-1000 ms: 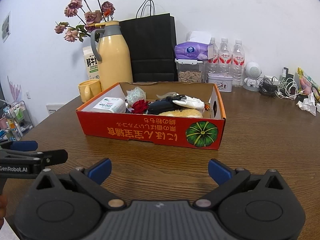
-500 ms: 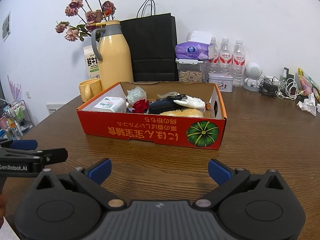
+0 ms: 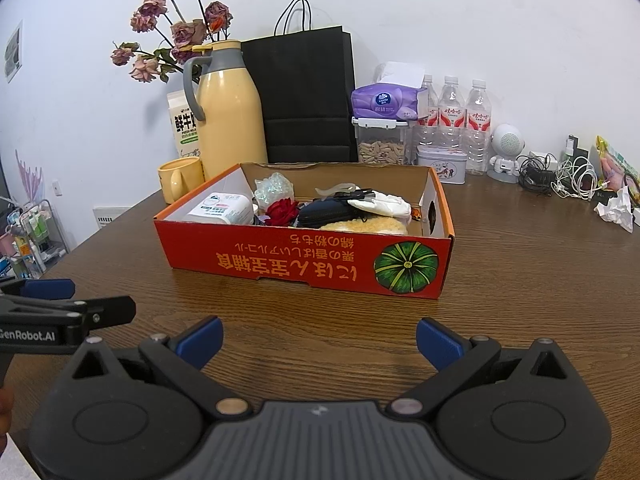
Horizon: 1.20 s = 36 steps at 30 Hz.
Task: Organize objects
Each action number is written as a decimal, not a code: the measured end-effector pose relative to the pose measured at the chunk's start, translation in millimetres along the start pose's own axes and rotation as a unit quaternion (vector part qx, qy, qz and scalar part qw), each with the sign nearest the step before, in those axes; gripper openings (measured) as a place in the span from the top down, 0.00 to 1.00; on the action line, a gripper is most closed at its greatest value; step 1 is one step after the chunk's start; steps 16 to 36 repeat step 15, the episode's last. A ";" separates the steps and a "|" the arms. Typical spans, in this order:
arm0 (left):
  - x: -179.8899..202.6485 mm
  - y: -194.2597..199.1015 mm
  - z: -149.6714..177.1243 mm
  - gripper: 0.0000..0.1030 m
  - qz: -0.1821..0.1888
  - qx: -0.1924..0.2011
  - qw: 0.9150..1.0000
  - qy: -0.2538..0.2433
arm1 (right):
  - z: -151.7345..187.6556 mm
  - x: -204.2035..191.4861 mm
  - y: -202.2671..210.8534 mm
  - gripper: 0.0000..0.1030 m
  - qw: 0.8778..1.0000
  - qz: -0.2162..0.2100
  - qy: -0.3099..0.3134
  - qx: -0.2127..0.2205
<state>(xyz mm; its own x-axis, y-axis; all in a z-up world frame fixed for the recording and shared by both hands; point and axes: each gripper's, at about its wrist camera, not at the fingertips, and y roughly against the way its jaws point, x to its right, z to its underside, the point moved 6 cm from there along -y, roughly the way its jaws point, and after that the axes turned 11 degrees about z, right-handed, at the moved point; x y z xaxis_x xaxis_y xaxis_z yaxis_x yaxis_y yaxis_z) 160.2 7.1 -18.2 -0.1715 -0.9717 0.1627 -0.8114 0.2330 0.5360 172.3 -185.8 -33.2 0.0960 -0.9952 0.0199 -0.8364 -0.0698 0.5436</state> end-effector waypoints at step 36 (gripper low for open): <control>-2.4 1.3 0.9 0.00 -0.006 -0.001 1.000 0.006 | 0.1 -0.9 0.2 0.00 1.000 0.000 0.000 0.000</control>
